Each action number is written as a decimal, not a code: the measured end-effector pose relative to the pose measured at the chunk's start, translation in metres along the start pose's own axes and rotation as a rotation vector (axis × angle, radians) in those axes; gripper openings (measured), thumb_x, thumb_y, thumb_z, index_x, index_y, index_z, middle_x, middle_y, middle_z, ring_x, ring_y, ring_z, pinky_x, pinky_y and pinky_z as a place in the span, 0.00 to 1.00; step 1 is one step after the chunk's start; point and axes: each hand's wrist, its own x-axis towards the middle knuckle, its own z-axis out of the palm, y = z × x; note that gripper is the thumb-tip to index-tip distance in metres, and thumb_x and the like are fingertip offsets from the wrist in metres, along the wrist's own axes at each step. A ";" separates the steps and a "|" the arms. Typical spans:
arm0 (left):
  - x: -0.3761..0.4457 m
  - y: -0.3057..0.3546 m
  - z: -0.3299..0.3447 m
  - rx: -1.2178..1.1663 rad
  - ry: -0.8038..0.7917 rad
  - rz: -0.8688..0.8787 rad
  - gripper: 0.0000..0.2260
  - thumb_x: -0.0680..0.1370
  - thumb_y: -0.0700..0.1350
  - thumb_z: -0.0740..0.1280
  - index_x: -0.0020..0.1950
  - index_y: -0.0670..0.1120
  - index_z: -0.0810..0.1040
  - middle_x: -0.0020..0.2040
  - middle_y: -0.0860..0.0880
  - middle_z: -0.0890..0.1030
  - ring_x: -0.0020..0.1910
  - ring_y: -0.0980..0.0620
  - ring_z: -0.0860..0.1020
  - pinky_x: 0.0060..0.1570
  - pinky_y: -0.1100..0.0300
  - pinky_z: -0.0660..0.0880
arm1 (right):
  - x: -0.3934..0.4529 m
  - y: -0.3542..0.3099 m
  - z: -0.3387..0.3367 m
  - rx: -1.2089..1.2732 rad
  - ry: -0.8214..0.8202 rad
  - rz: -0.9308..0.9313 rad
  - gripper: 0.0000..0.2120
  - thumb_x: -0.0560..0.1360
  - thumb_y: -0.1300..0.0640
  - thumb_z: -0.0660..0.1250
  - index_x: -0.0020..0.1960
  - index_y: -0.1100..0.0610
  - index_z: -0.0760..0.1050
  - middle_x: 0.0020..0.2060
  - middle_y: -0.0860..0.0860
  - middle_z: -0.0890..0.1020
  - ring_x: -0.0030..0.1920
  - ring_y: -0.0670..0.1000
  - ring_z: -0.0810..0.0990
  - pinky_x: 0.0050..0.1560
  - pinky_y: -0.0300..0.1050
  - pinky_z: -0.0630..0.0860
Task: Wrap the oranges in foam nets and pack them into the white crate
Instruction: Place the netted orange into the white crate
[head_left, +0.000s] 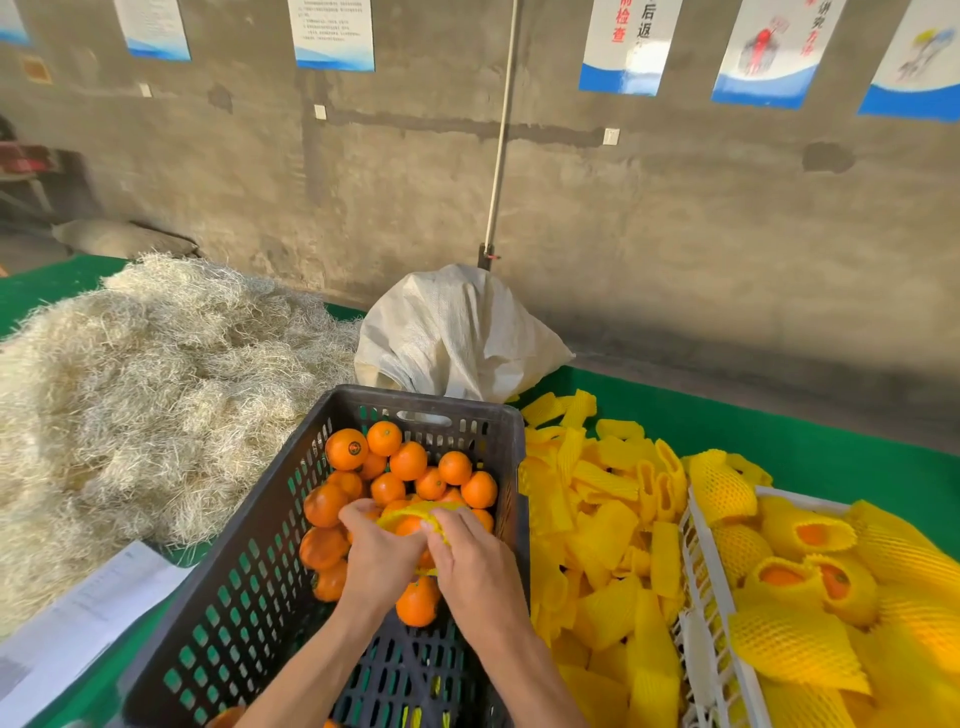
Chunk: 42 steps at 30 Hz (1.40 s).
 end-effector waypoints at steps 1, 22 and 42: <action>0.000 0.002 0.001 -0.011 -0.015 -0.023 0.25 0.76 0.45 0.76 0.65 0.48 0.65 0.52 0.43 0.81 0.48 0.44 0.83 0.41 0.49 0.83 | -0.001 0.000 -0.003 0.031 0.037 0.006 0.19 0.85 0.43 0.55 0.65 0.52 0.77 0.55 0.48 0.78 0.51 0.50 0.80 0.44 0.46 0.80; -0.115 0.096 0.144 -0.290 -0.648 -0.015 0.16 0.81 0.44 0.71 0.69 0.47 0.78 0.64 0.46 0.81 0.61 0.45 0.83 0.58 0.47 0.82 | -0.087 0.116 -0.163 -0.318 0.546 0.553 0.36 0.71 0.44 0.77 0.74 0.51 0.68 0.68 0.56 0.71 0.66 0.56 0.70 0.57 0.54 0.78; -0.114 0.083 0.158 -0.065 -0.485 0.176 0.08 0.84 0.47 0.68 0.59 0.46 0.83 0.59 0.49 0.84 0.57 0.51 0.83 0.56 0.50 0.83 | -0.103 0.145 -0.200 -0.408 0.472 0.569 0.15 0.79 0.56 0.68 0.65 0.58 0.77 0.69 0.56 0.73 0.71 0.57 0.69 0.70 0.54 0.70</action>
